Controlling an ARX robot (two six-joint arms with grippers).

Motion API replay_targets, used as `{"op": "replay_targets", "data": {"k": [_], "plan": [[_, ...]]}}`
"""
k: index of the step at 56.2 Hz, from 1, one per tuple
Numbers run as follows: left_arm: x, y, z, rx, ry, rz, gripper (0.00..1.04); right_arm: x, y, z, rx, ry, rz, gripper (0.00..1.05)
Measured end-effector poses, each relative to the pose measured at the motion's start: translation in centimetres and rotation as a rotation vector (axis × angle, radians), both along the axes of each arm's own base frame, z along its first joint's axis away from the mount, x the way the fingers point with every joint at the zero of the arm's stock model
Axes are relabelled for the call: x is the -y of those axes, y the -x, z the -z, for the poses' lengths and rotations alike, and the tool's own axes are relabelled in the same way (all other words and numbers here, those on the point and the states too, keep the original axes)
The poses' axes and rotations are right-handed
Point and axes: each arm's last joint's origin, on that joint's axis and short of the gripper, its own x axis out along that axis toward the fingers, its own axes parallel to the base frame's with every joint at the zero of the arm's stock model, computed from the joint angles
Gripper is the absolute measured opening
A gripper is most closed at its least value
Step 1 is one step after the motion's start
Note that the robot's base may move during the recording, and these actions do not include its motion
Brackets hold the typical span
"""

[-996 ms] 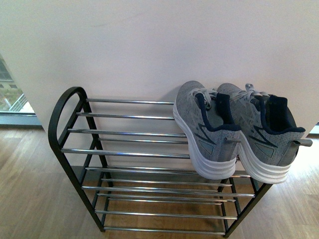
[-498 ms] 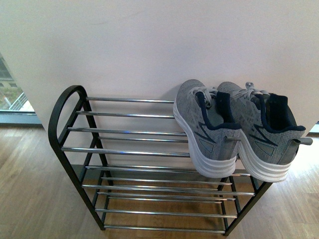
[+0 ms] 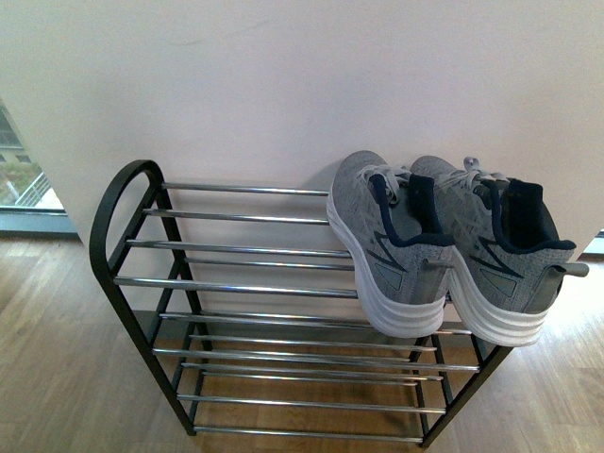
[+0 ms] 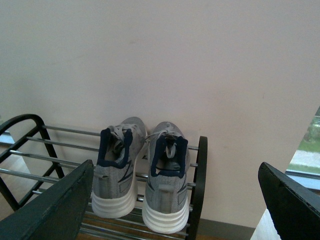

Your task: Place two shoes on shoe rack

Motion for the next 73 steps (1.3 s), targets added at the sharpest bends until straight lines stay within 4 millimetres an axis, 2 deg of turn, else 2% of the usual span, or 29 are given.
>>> {"op": "replay_targets", "data": {"k": [20, 24, 73], "plan": [[0.02, 0.00, -0.01, 0.001, -0.003, 0.005, 0.97, 0.02, 0.00, 0.00, 0.000, 0.000, 0.008, 0.95], [0.01, 0.00, 0.00, 0.000, -0.003, 0.004, 0.95, 0.02, 0.00, 0.00, 0.000, 0.000, 0.007, 0.95], [0.01, 0.00, 0.00, 0.000, -0.002, 0.003, 0.95, 0.01, 0.00, 0.02, -0.002, 0.000, 0.004, 0.95]]}}
